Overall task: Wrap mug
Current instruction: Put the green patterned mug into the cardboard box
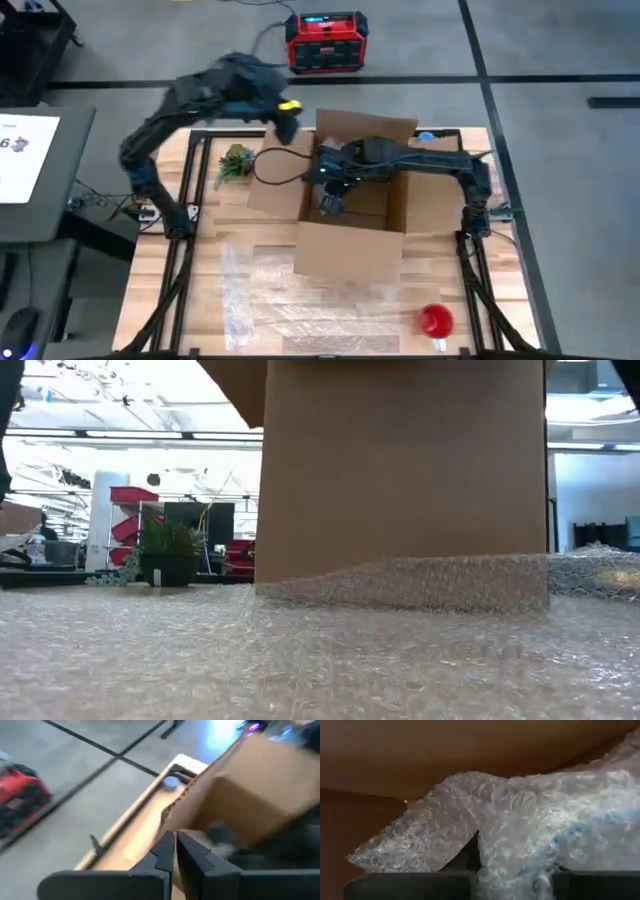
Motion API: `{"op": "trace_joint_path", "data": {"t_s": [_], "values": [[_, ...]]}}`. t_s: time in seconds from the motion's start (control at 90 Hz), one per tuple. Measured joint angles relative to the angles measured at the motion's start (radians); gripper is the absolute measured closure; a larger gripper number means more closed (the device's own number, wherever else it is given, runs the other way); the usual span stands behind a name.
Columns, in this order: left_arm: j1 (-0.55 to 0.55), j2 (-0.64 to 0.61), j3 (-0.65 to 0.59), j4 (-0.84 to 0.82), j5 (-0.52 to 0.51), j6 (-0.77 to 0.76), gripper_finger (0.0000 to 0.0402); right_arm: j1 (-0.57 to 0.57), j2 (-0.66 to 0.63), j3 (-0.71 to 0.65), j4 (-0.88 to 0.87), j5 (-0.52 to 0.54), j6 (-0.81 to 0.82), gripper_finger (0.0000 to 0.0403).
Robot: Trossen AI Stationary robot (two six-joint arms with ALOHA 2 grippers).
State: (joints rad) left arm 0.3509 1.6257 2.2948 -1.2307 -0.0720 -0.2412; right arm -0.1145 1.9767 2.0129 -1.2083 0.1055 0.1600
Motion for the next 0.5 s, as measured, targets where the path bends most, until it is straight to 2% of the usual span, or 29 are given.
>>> {"op": "trace_joint_path", "data": {"t_s": [0.222, 0.5], "values": [[-0.119, -0.120, 0.000, -0.041, 0.008, -0.133, 0.0401, -0.032, 0.124, 0.000, 0.012, -0.029, -0.101, 0.0365], [-0.252, -0.164, -0.002, -0.102, -0.111, -0.191, 0.0402, -0.039, 0.204, 0.001, 0.036, -0.029, -0.120, 0.0322]]}}
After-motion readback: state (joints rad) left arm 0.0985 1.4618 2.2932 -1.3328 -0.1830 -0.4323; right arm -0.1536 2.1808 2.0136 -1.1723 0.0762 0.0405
